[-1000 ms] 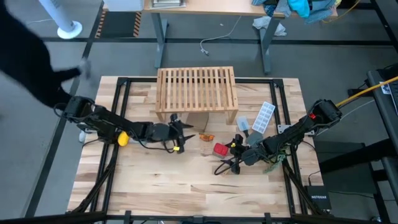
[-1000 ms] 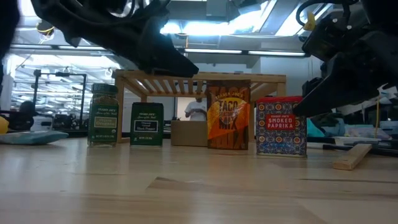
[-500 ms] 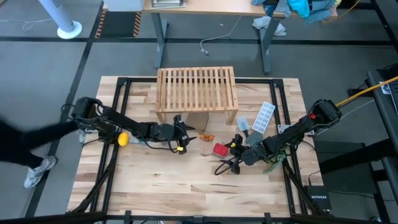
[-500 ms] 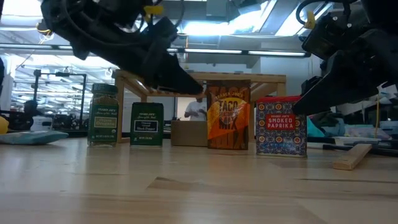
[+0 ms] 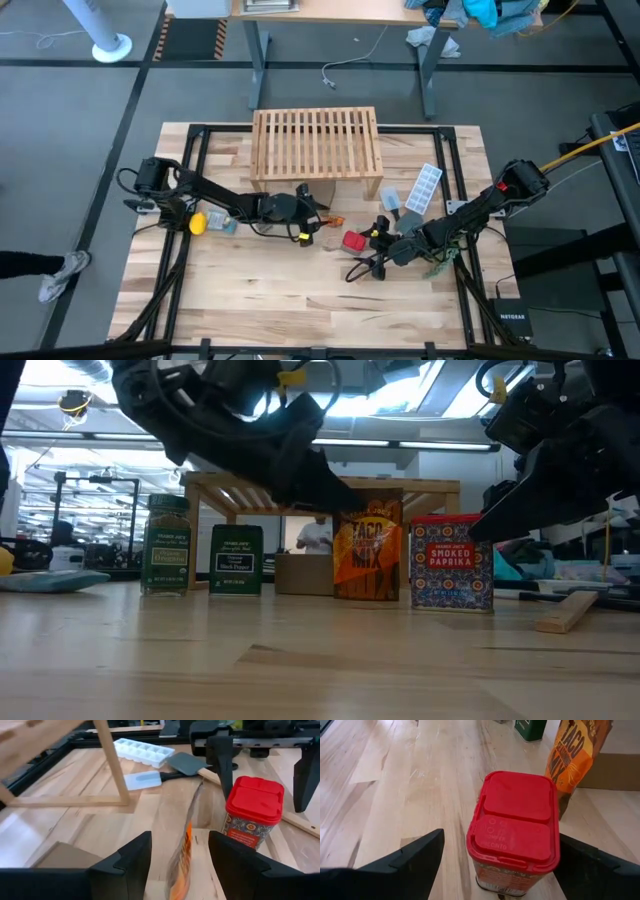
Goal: Shelf spices
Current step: Put the orange seasoning pack on the shelf
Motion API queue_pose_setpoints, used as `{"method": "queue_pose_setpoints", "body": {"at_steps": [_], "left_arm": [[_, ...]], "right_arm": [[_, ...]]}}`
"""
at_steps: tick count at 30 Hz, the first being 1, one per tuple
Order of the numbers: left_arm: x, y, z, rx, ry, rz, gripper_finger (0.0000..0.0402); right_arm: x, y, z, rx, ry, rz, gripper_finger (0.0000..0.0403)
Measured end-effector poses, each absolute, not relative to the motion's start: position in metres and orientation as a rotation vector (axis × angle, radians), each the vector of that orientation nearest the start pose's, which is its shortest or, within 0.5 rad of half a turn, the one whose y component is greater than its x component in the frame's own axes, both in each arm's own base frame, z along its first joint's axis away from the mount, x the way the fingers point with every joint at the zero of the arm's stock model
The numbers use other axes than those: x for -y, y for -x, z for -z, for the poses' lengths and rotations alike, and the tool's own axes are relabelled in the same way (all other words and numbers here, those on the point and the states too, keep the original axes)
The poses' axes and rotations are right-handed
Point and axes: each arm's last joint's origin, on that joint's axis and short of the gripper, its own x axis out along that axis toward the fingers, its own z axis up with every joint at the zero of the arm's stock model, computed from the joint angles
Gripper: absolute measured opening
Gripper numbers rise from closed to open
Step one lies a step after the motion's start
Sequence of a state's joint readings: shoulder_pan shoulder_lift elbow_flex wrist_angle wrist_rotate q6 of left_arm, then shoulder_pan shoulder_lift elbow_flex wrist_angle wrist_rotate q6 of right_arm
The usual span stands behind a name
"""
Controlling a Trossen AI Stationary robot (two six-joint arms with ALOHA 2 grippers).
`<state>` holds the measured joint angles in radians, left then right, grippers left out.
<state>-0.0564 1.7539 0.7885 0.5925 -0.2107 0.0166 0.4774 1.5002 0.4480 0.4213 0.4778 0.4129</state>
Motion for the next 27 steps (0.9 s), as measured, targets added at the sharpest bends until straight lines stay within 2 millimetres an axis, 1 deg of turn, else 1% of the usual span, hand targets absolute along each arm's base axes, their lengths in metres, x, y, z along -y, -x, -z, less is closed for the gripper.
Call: {"method": "queue_pose_setpoints", "body": {"at_steps": [3,6,9,13,14,22,27], "left_arm": [[0.014,-0.348,-0.158,-0.386,-0.086,-0.127,0.0181],[0.014,-0.348,-0.157,-0.391,-0.101,-0.122,0.0153],[0.014,-0.348,-0.157,-0.39,-0.115,-0.12,0.0106],[0.014,-0.348,-0.157,-0.391,-0.136,-0.116,0.0024],[0.014,-0.348,-0.157,-0.391,-0.134,-0.117,0.0012],[0.015,-0.347,-0.16,-0.383,-0.133,-0.117,0.0001],[0.018,-0.344,-0.176,-0.331,-0.13,-0.109,0.0]], "right_arm": [[-0.103,-0.229,-0.129,-0.547,-0.112,0.115,0.0342],[-0.103,-0.229,-0.129,-0.546,-0.113,0.115,0.0342],[-0.103,-0.229,-0.129,-0.545,-0.113,0.114,0.0342],[-0.103,-0.229,-0.129,-0.544,-0.114,0.114,0.0342],[-0.103,-0.229,-0.129,-0.544,-0.114,0.114,0.0342],[-0.103,-0.229,-0.129,-0.544,-0.114,0.114,0.0342],[-0.103,-0.229,-0.129,-0.544,-0.114,0.114,0.0342]]}}
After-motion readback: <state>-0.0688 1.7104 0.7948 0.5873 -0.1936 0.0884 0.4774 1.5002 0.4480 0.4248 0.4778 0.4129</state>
